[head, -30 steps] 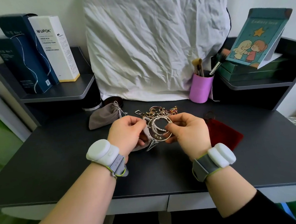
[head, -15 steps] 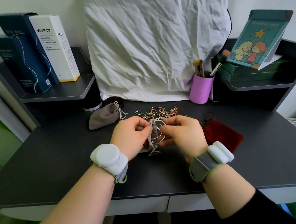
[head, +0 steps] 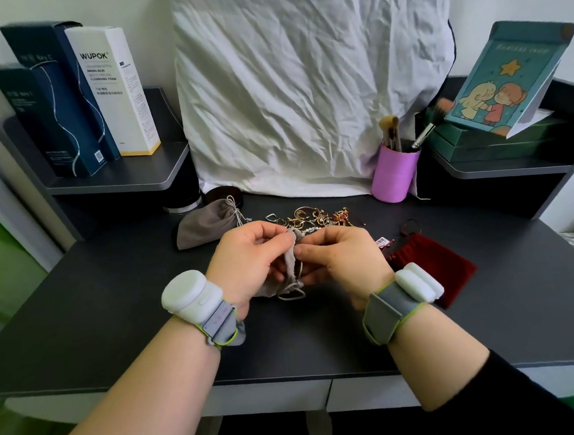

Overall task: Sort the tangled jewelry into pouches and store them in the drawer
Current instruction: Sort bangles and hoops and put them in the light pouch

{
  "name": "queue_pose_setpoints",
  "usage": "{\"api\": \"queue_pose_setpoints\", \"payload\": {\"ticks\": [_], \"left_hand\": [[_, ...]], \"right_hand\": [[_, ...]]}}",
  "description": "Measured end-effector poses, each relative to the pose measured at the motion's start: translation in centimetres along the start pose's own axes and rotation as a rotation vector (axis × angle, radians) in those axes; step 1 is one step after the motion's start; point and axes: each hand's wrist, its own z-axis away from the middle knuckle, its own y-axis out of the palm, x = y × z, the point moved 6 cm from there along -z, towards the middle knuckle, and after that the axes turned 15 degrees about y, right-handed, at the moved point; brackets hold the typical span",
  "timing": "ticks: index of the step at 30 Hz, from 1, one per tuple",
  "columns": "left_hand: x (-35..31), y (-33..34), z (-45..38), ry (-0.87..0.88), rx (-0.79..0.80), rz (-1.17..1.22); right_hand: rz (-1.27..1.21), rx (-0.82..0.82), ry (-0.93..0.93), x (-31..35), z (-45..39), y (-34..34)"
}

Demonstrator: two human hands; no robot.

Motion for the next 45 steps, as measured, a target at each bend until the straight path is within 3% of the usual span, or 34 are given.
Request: {"api": "queue_pose_setpoints", "payload": {"ticks": [7, 12, 18, 23, 30, 37, 45], "left_hand": [[-0.8, -1.4, -0.3, -0.024, -0.055, 0.117], [-1.1, -2.1, 0.0, -0.023, -0.053, 0.152], [-2.3, -5.6, -0.5, 0.012, -0.168, 0.198], [-3.1, -8.2, -0.6, 0.06, -0.232, 0.148], [-1.7, -8.9, -0.3, 0.017, -0.226, 0.072], [-0.1, -7.0, -0.2, -0.052, -0.153, 0.038], [1.7, -4.9, -0.7, -0.08, -0.116, -0.133]], "right_hand": [[0.013, 0.035, 0.037, 1.0, -0.3, 0.9], [0.241, 0.025, 0.025, 1.5, -0.8, 2.3], [0.258, 0.059, 0.01, 2.9, -1.2, 2.7], [0.43, -0.08, -0.068, 3.3, -2.5, 1.8], [1.145, -0.15, -0.289, 0.6, -3.5, 5.4], [1.224, -0.21, -0.416, 0.6, -3.9, 5.5], [1.28, -0.417, -0.293, 1.6, -4.5, -0.3]]}}
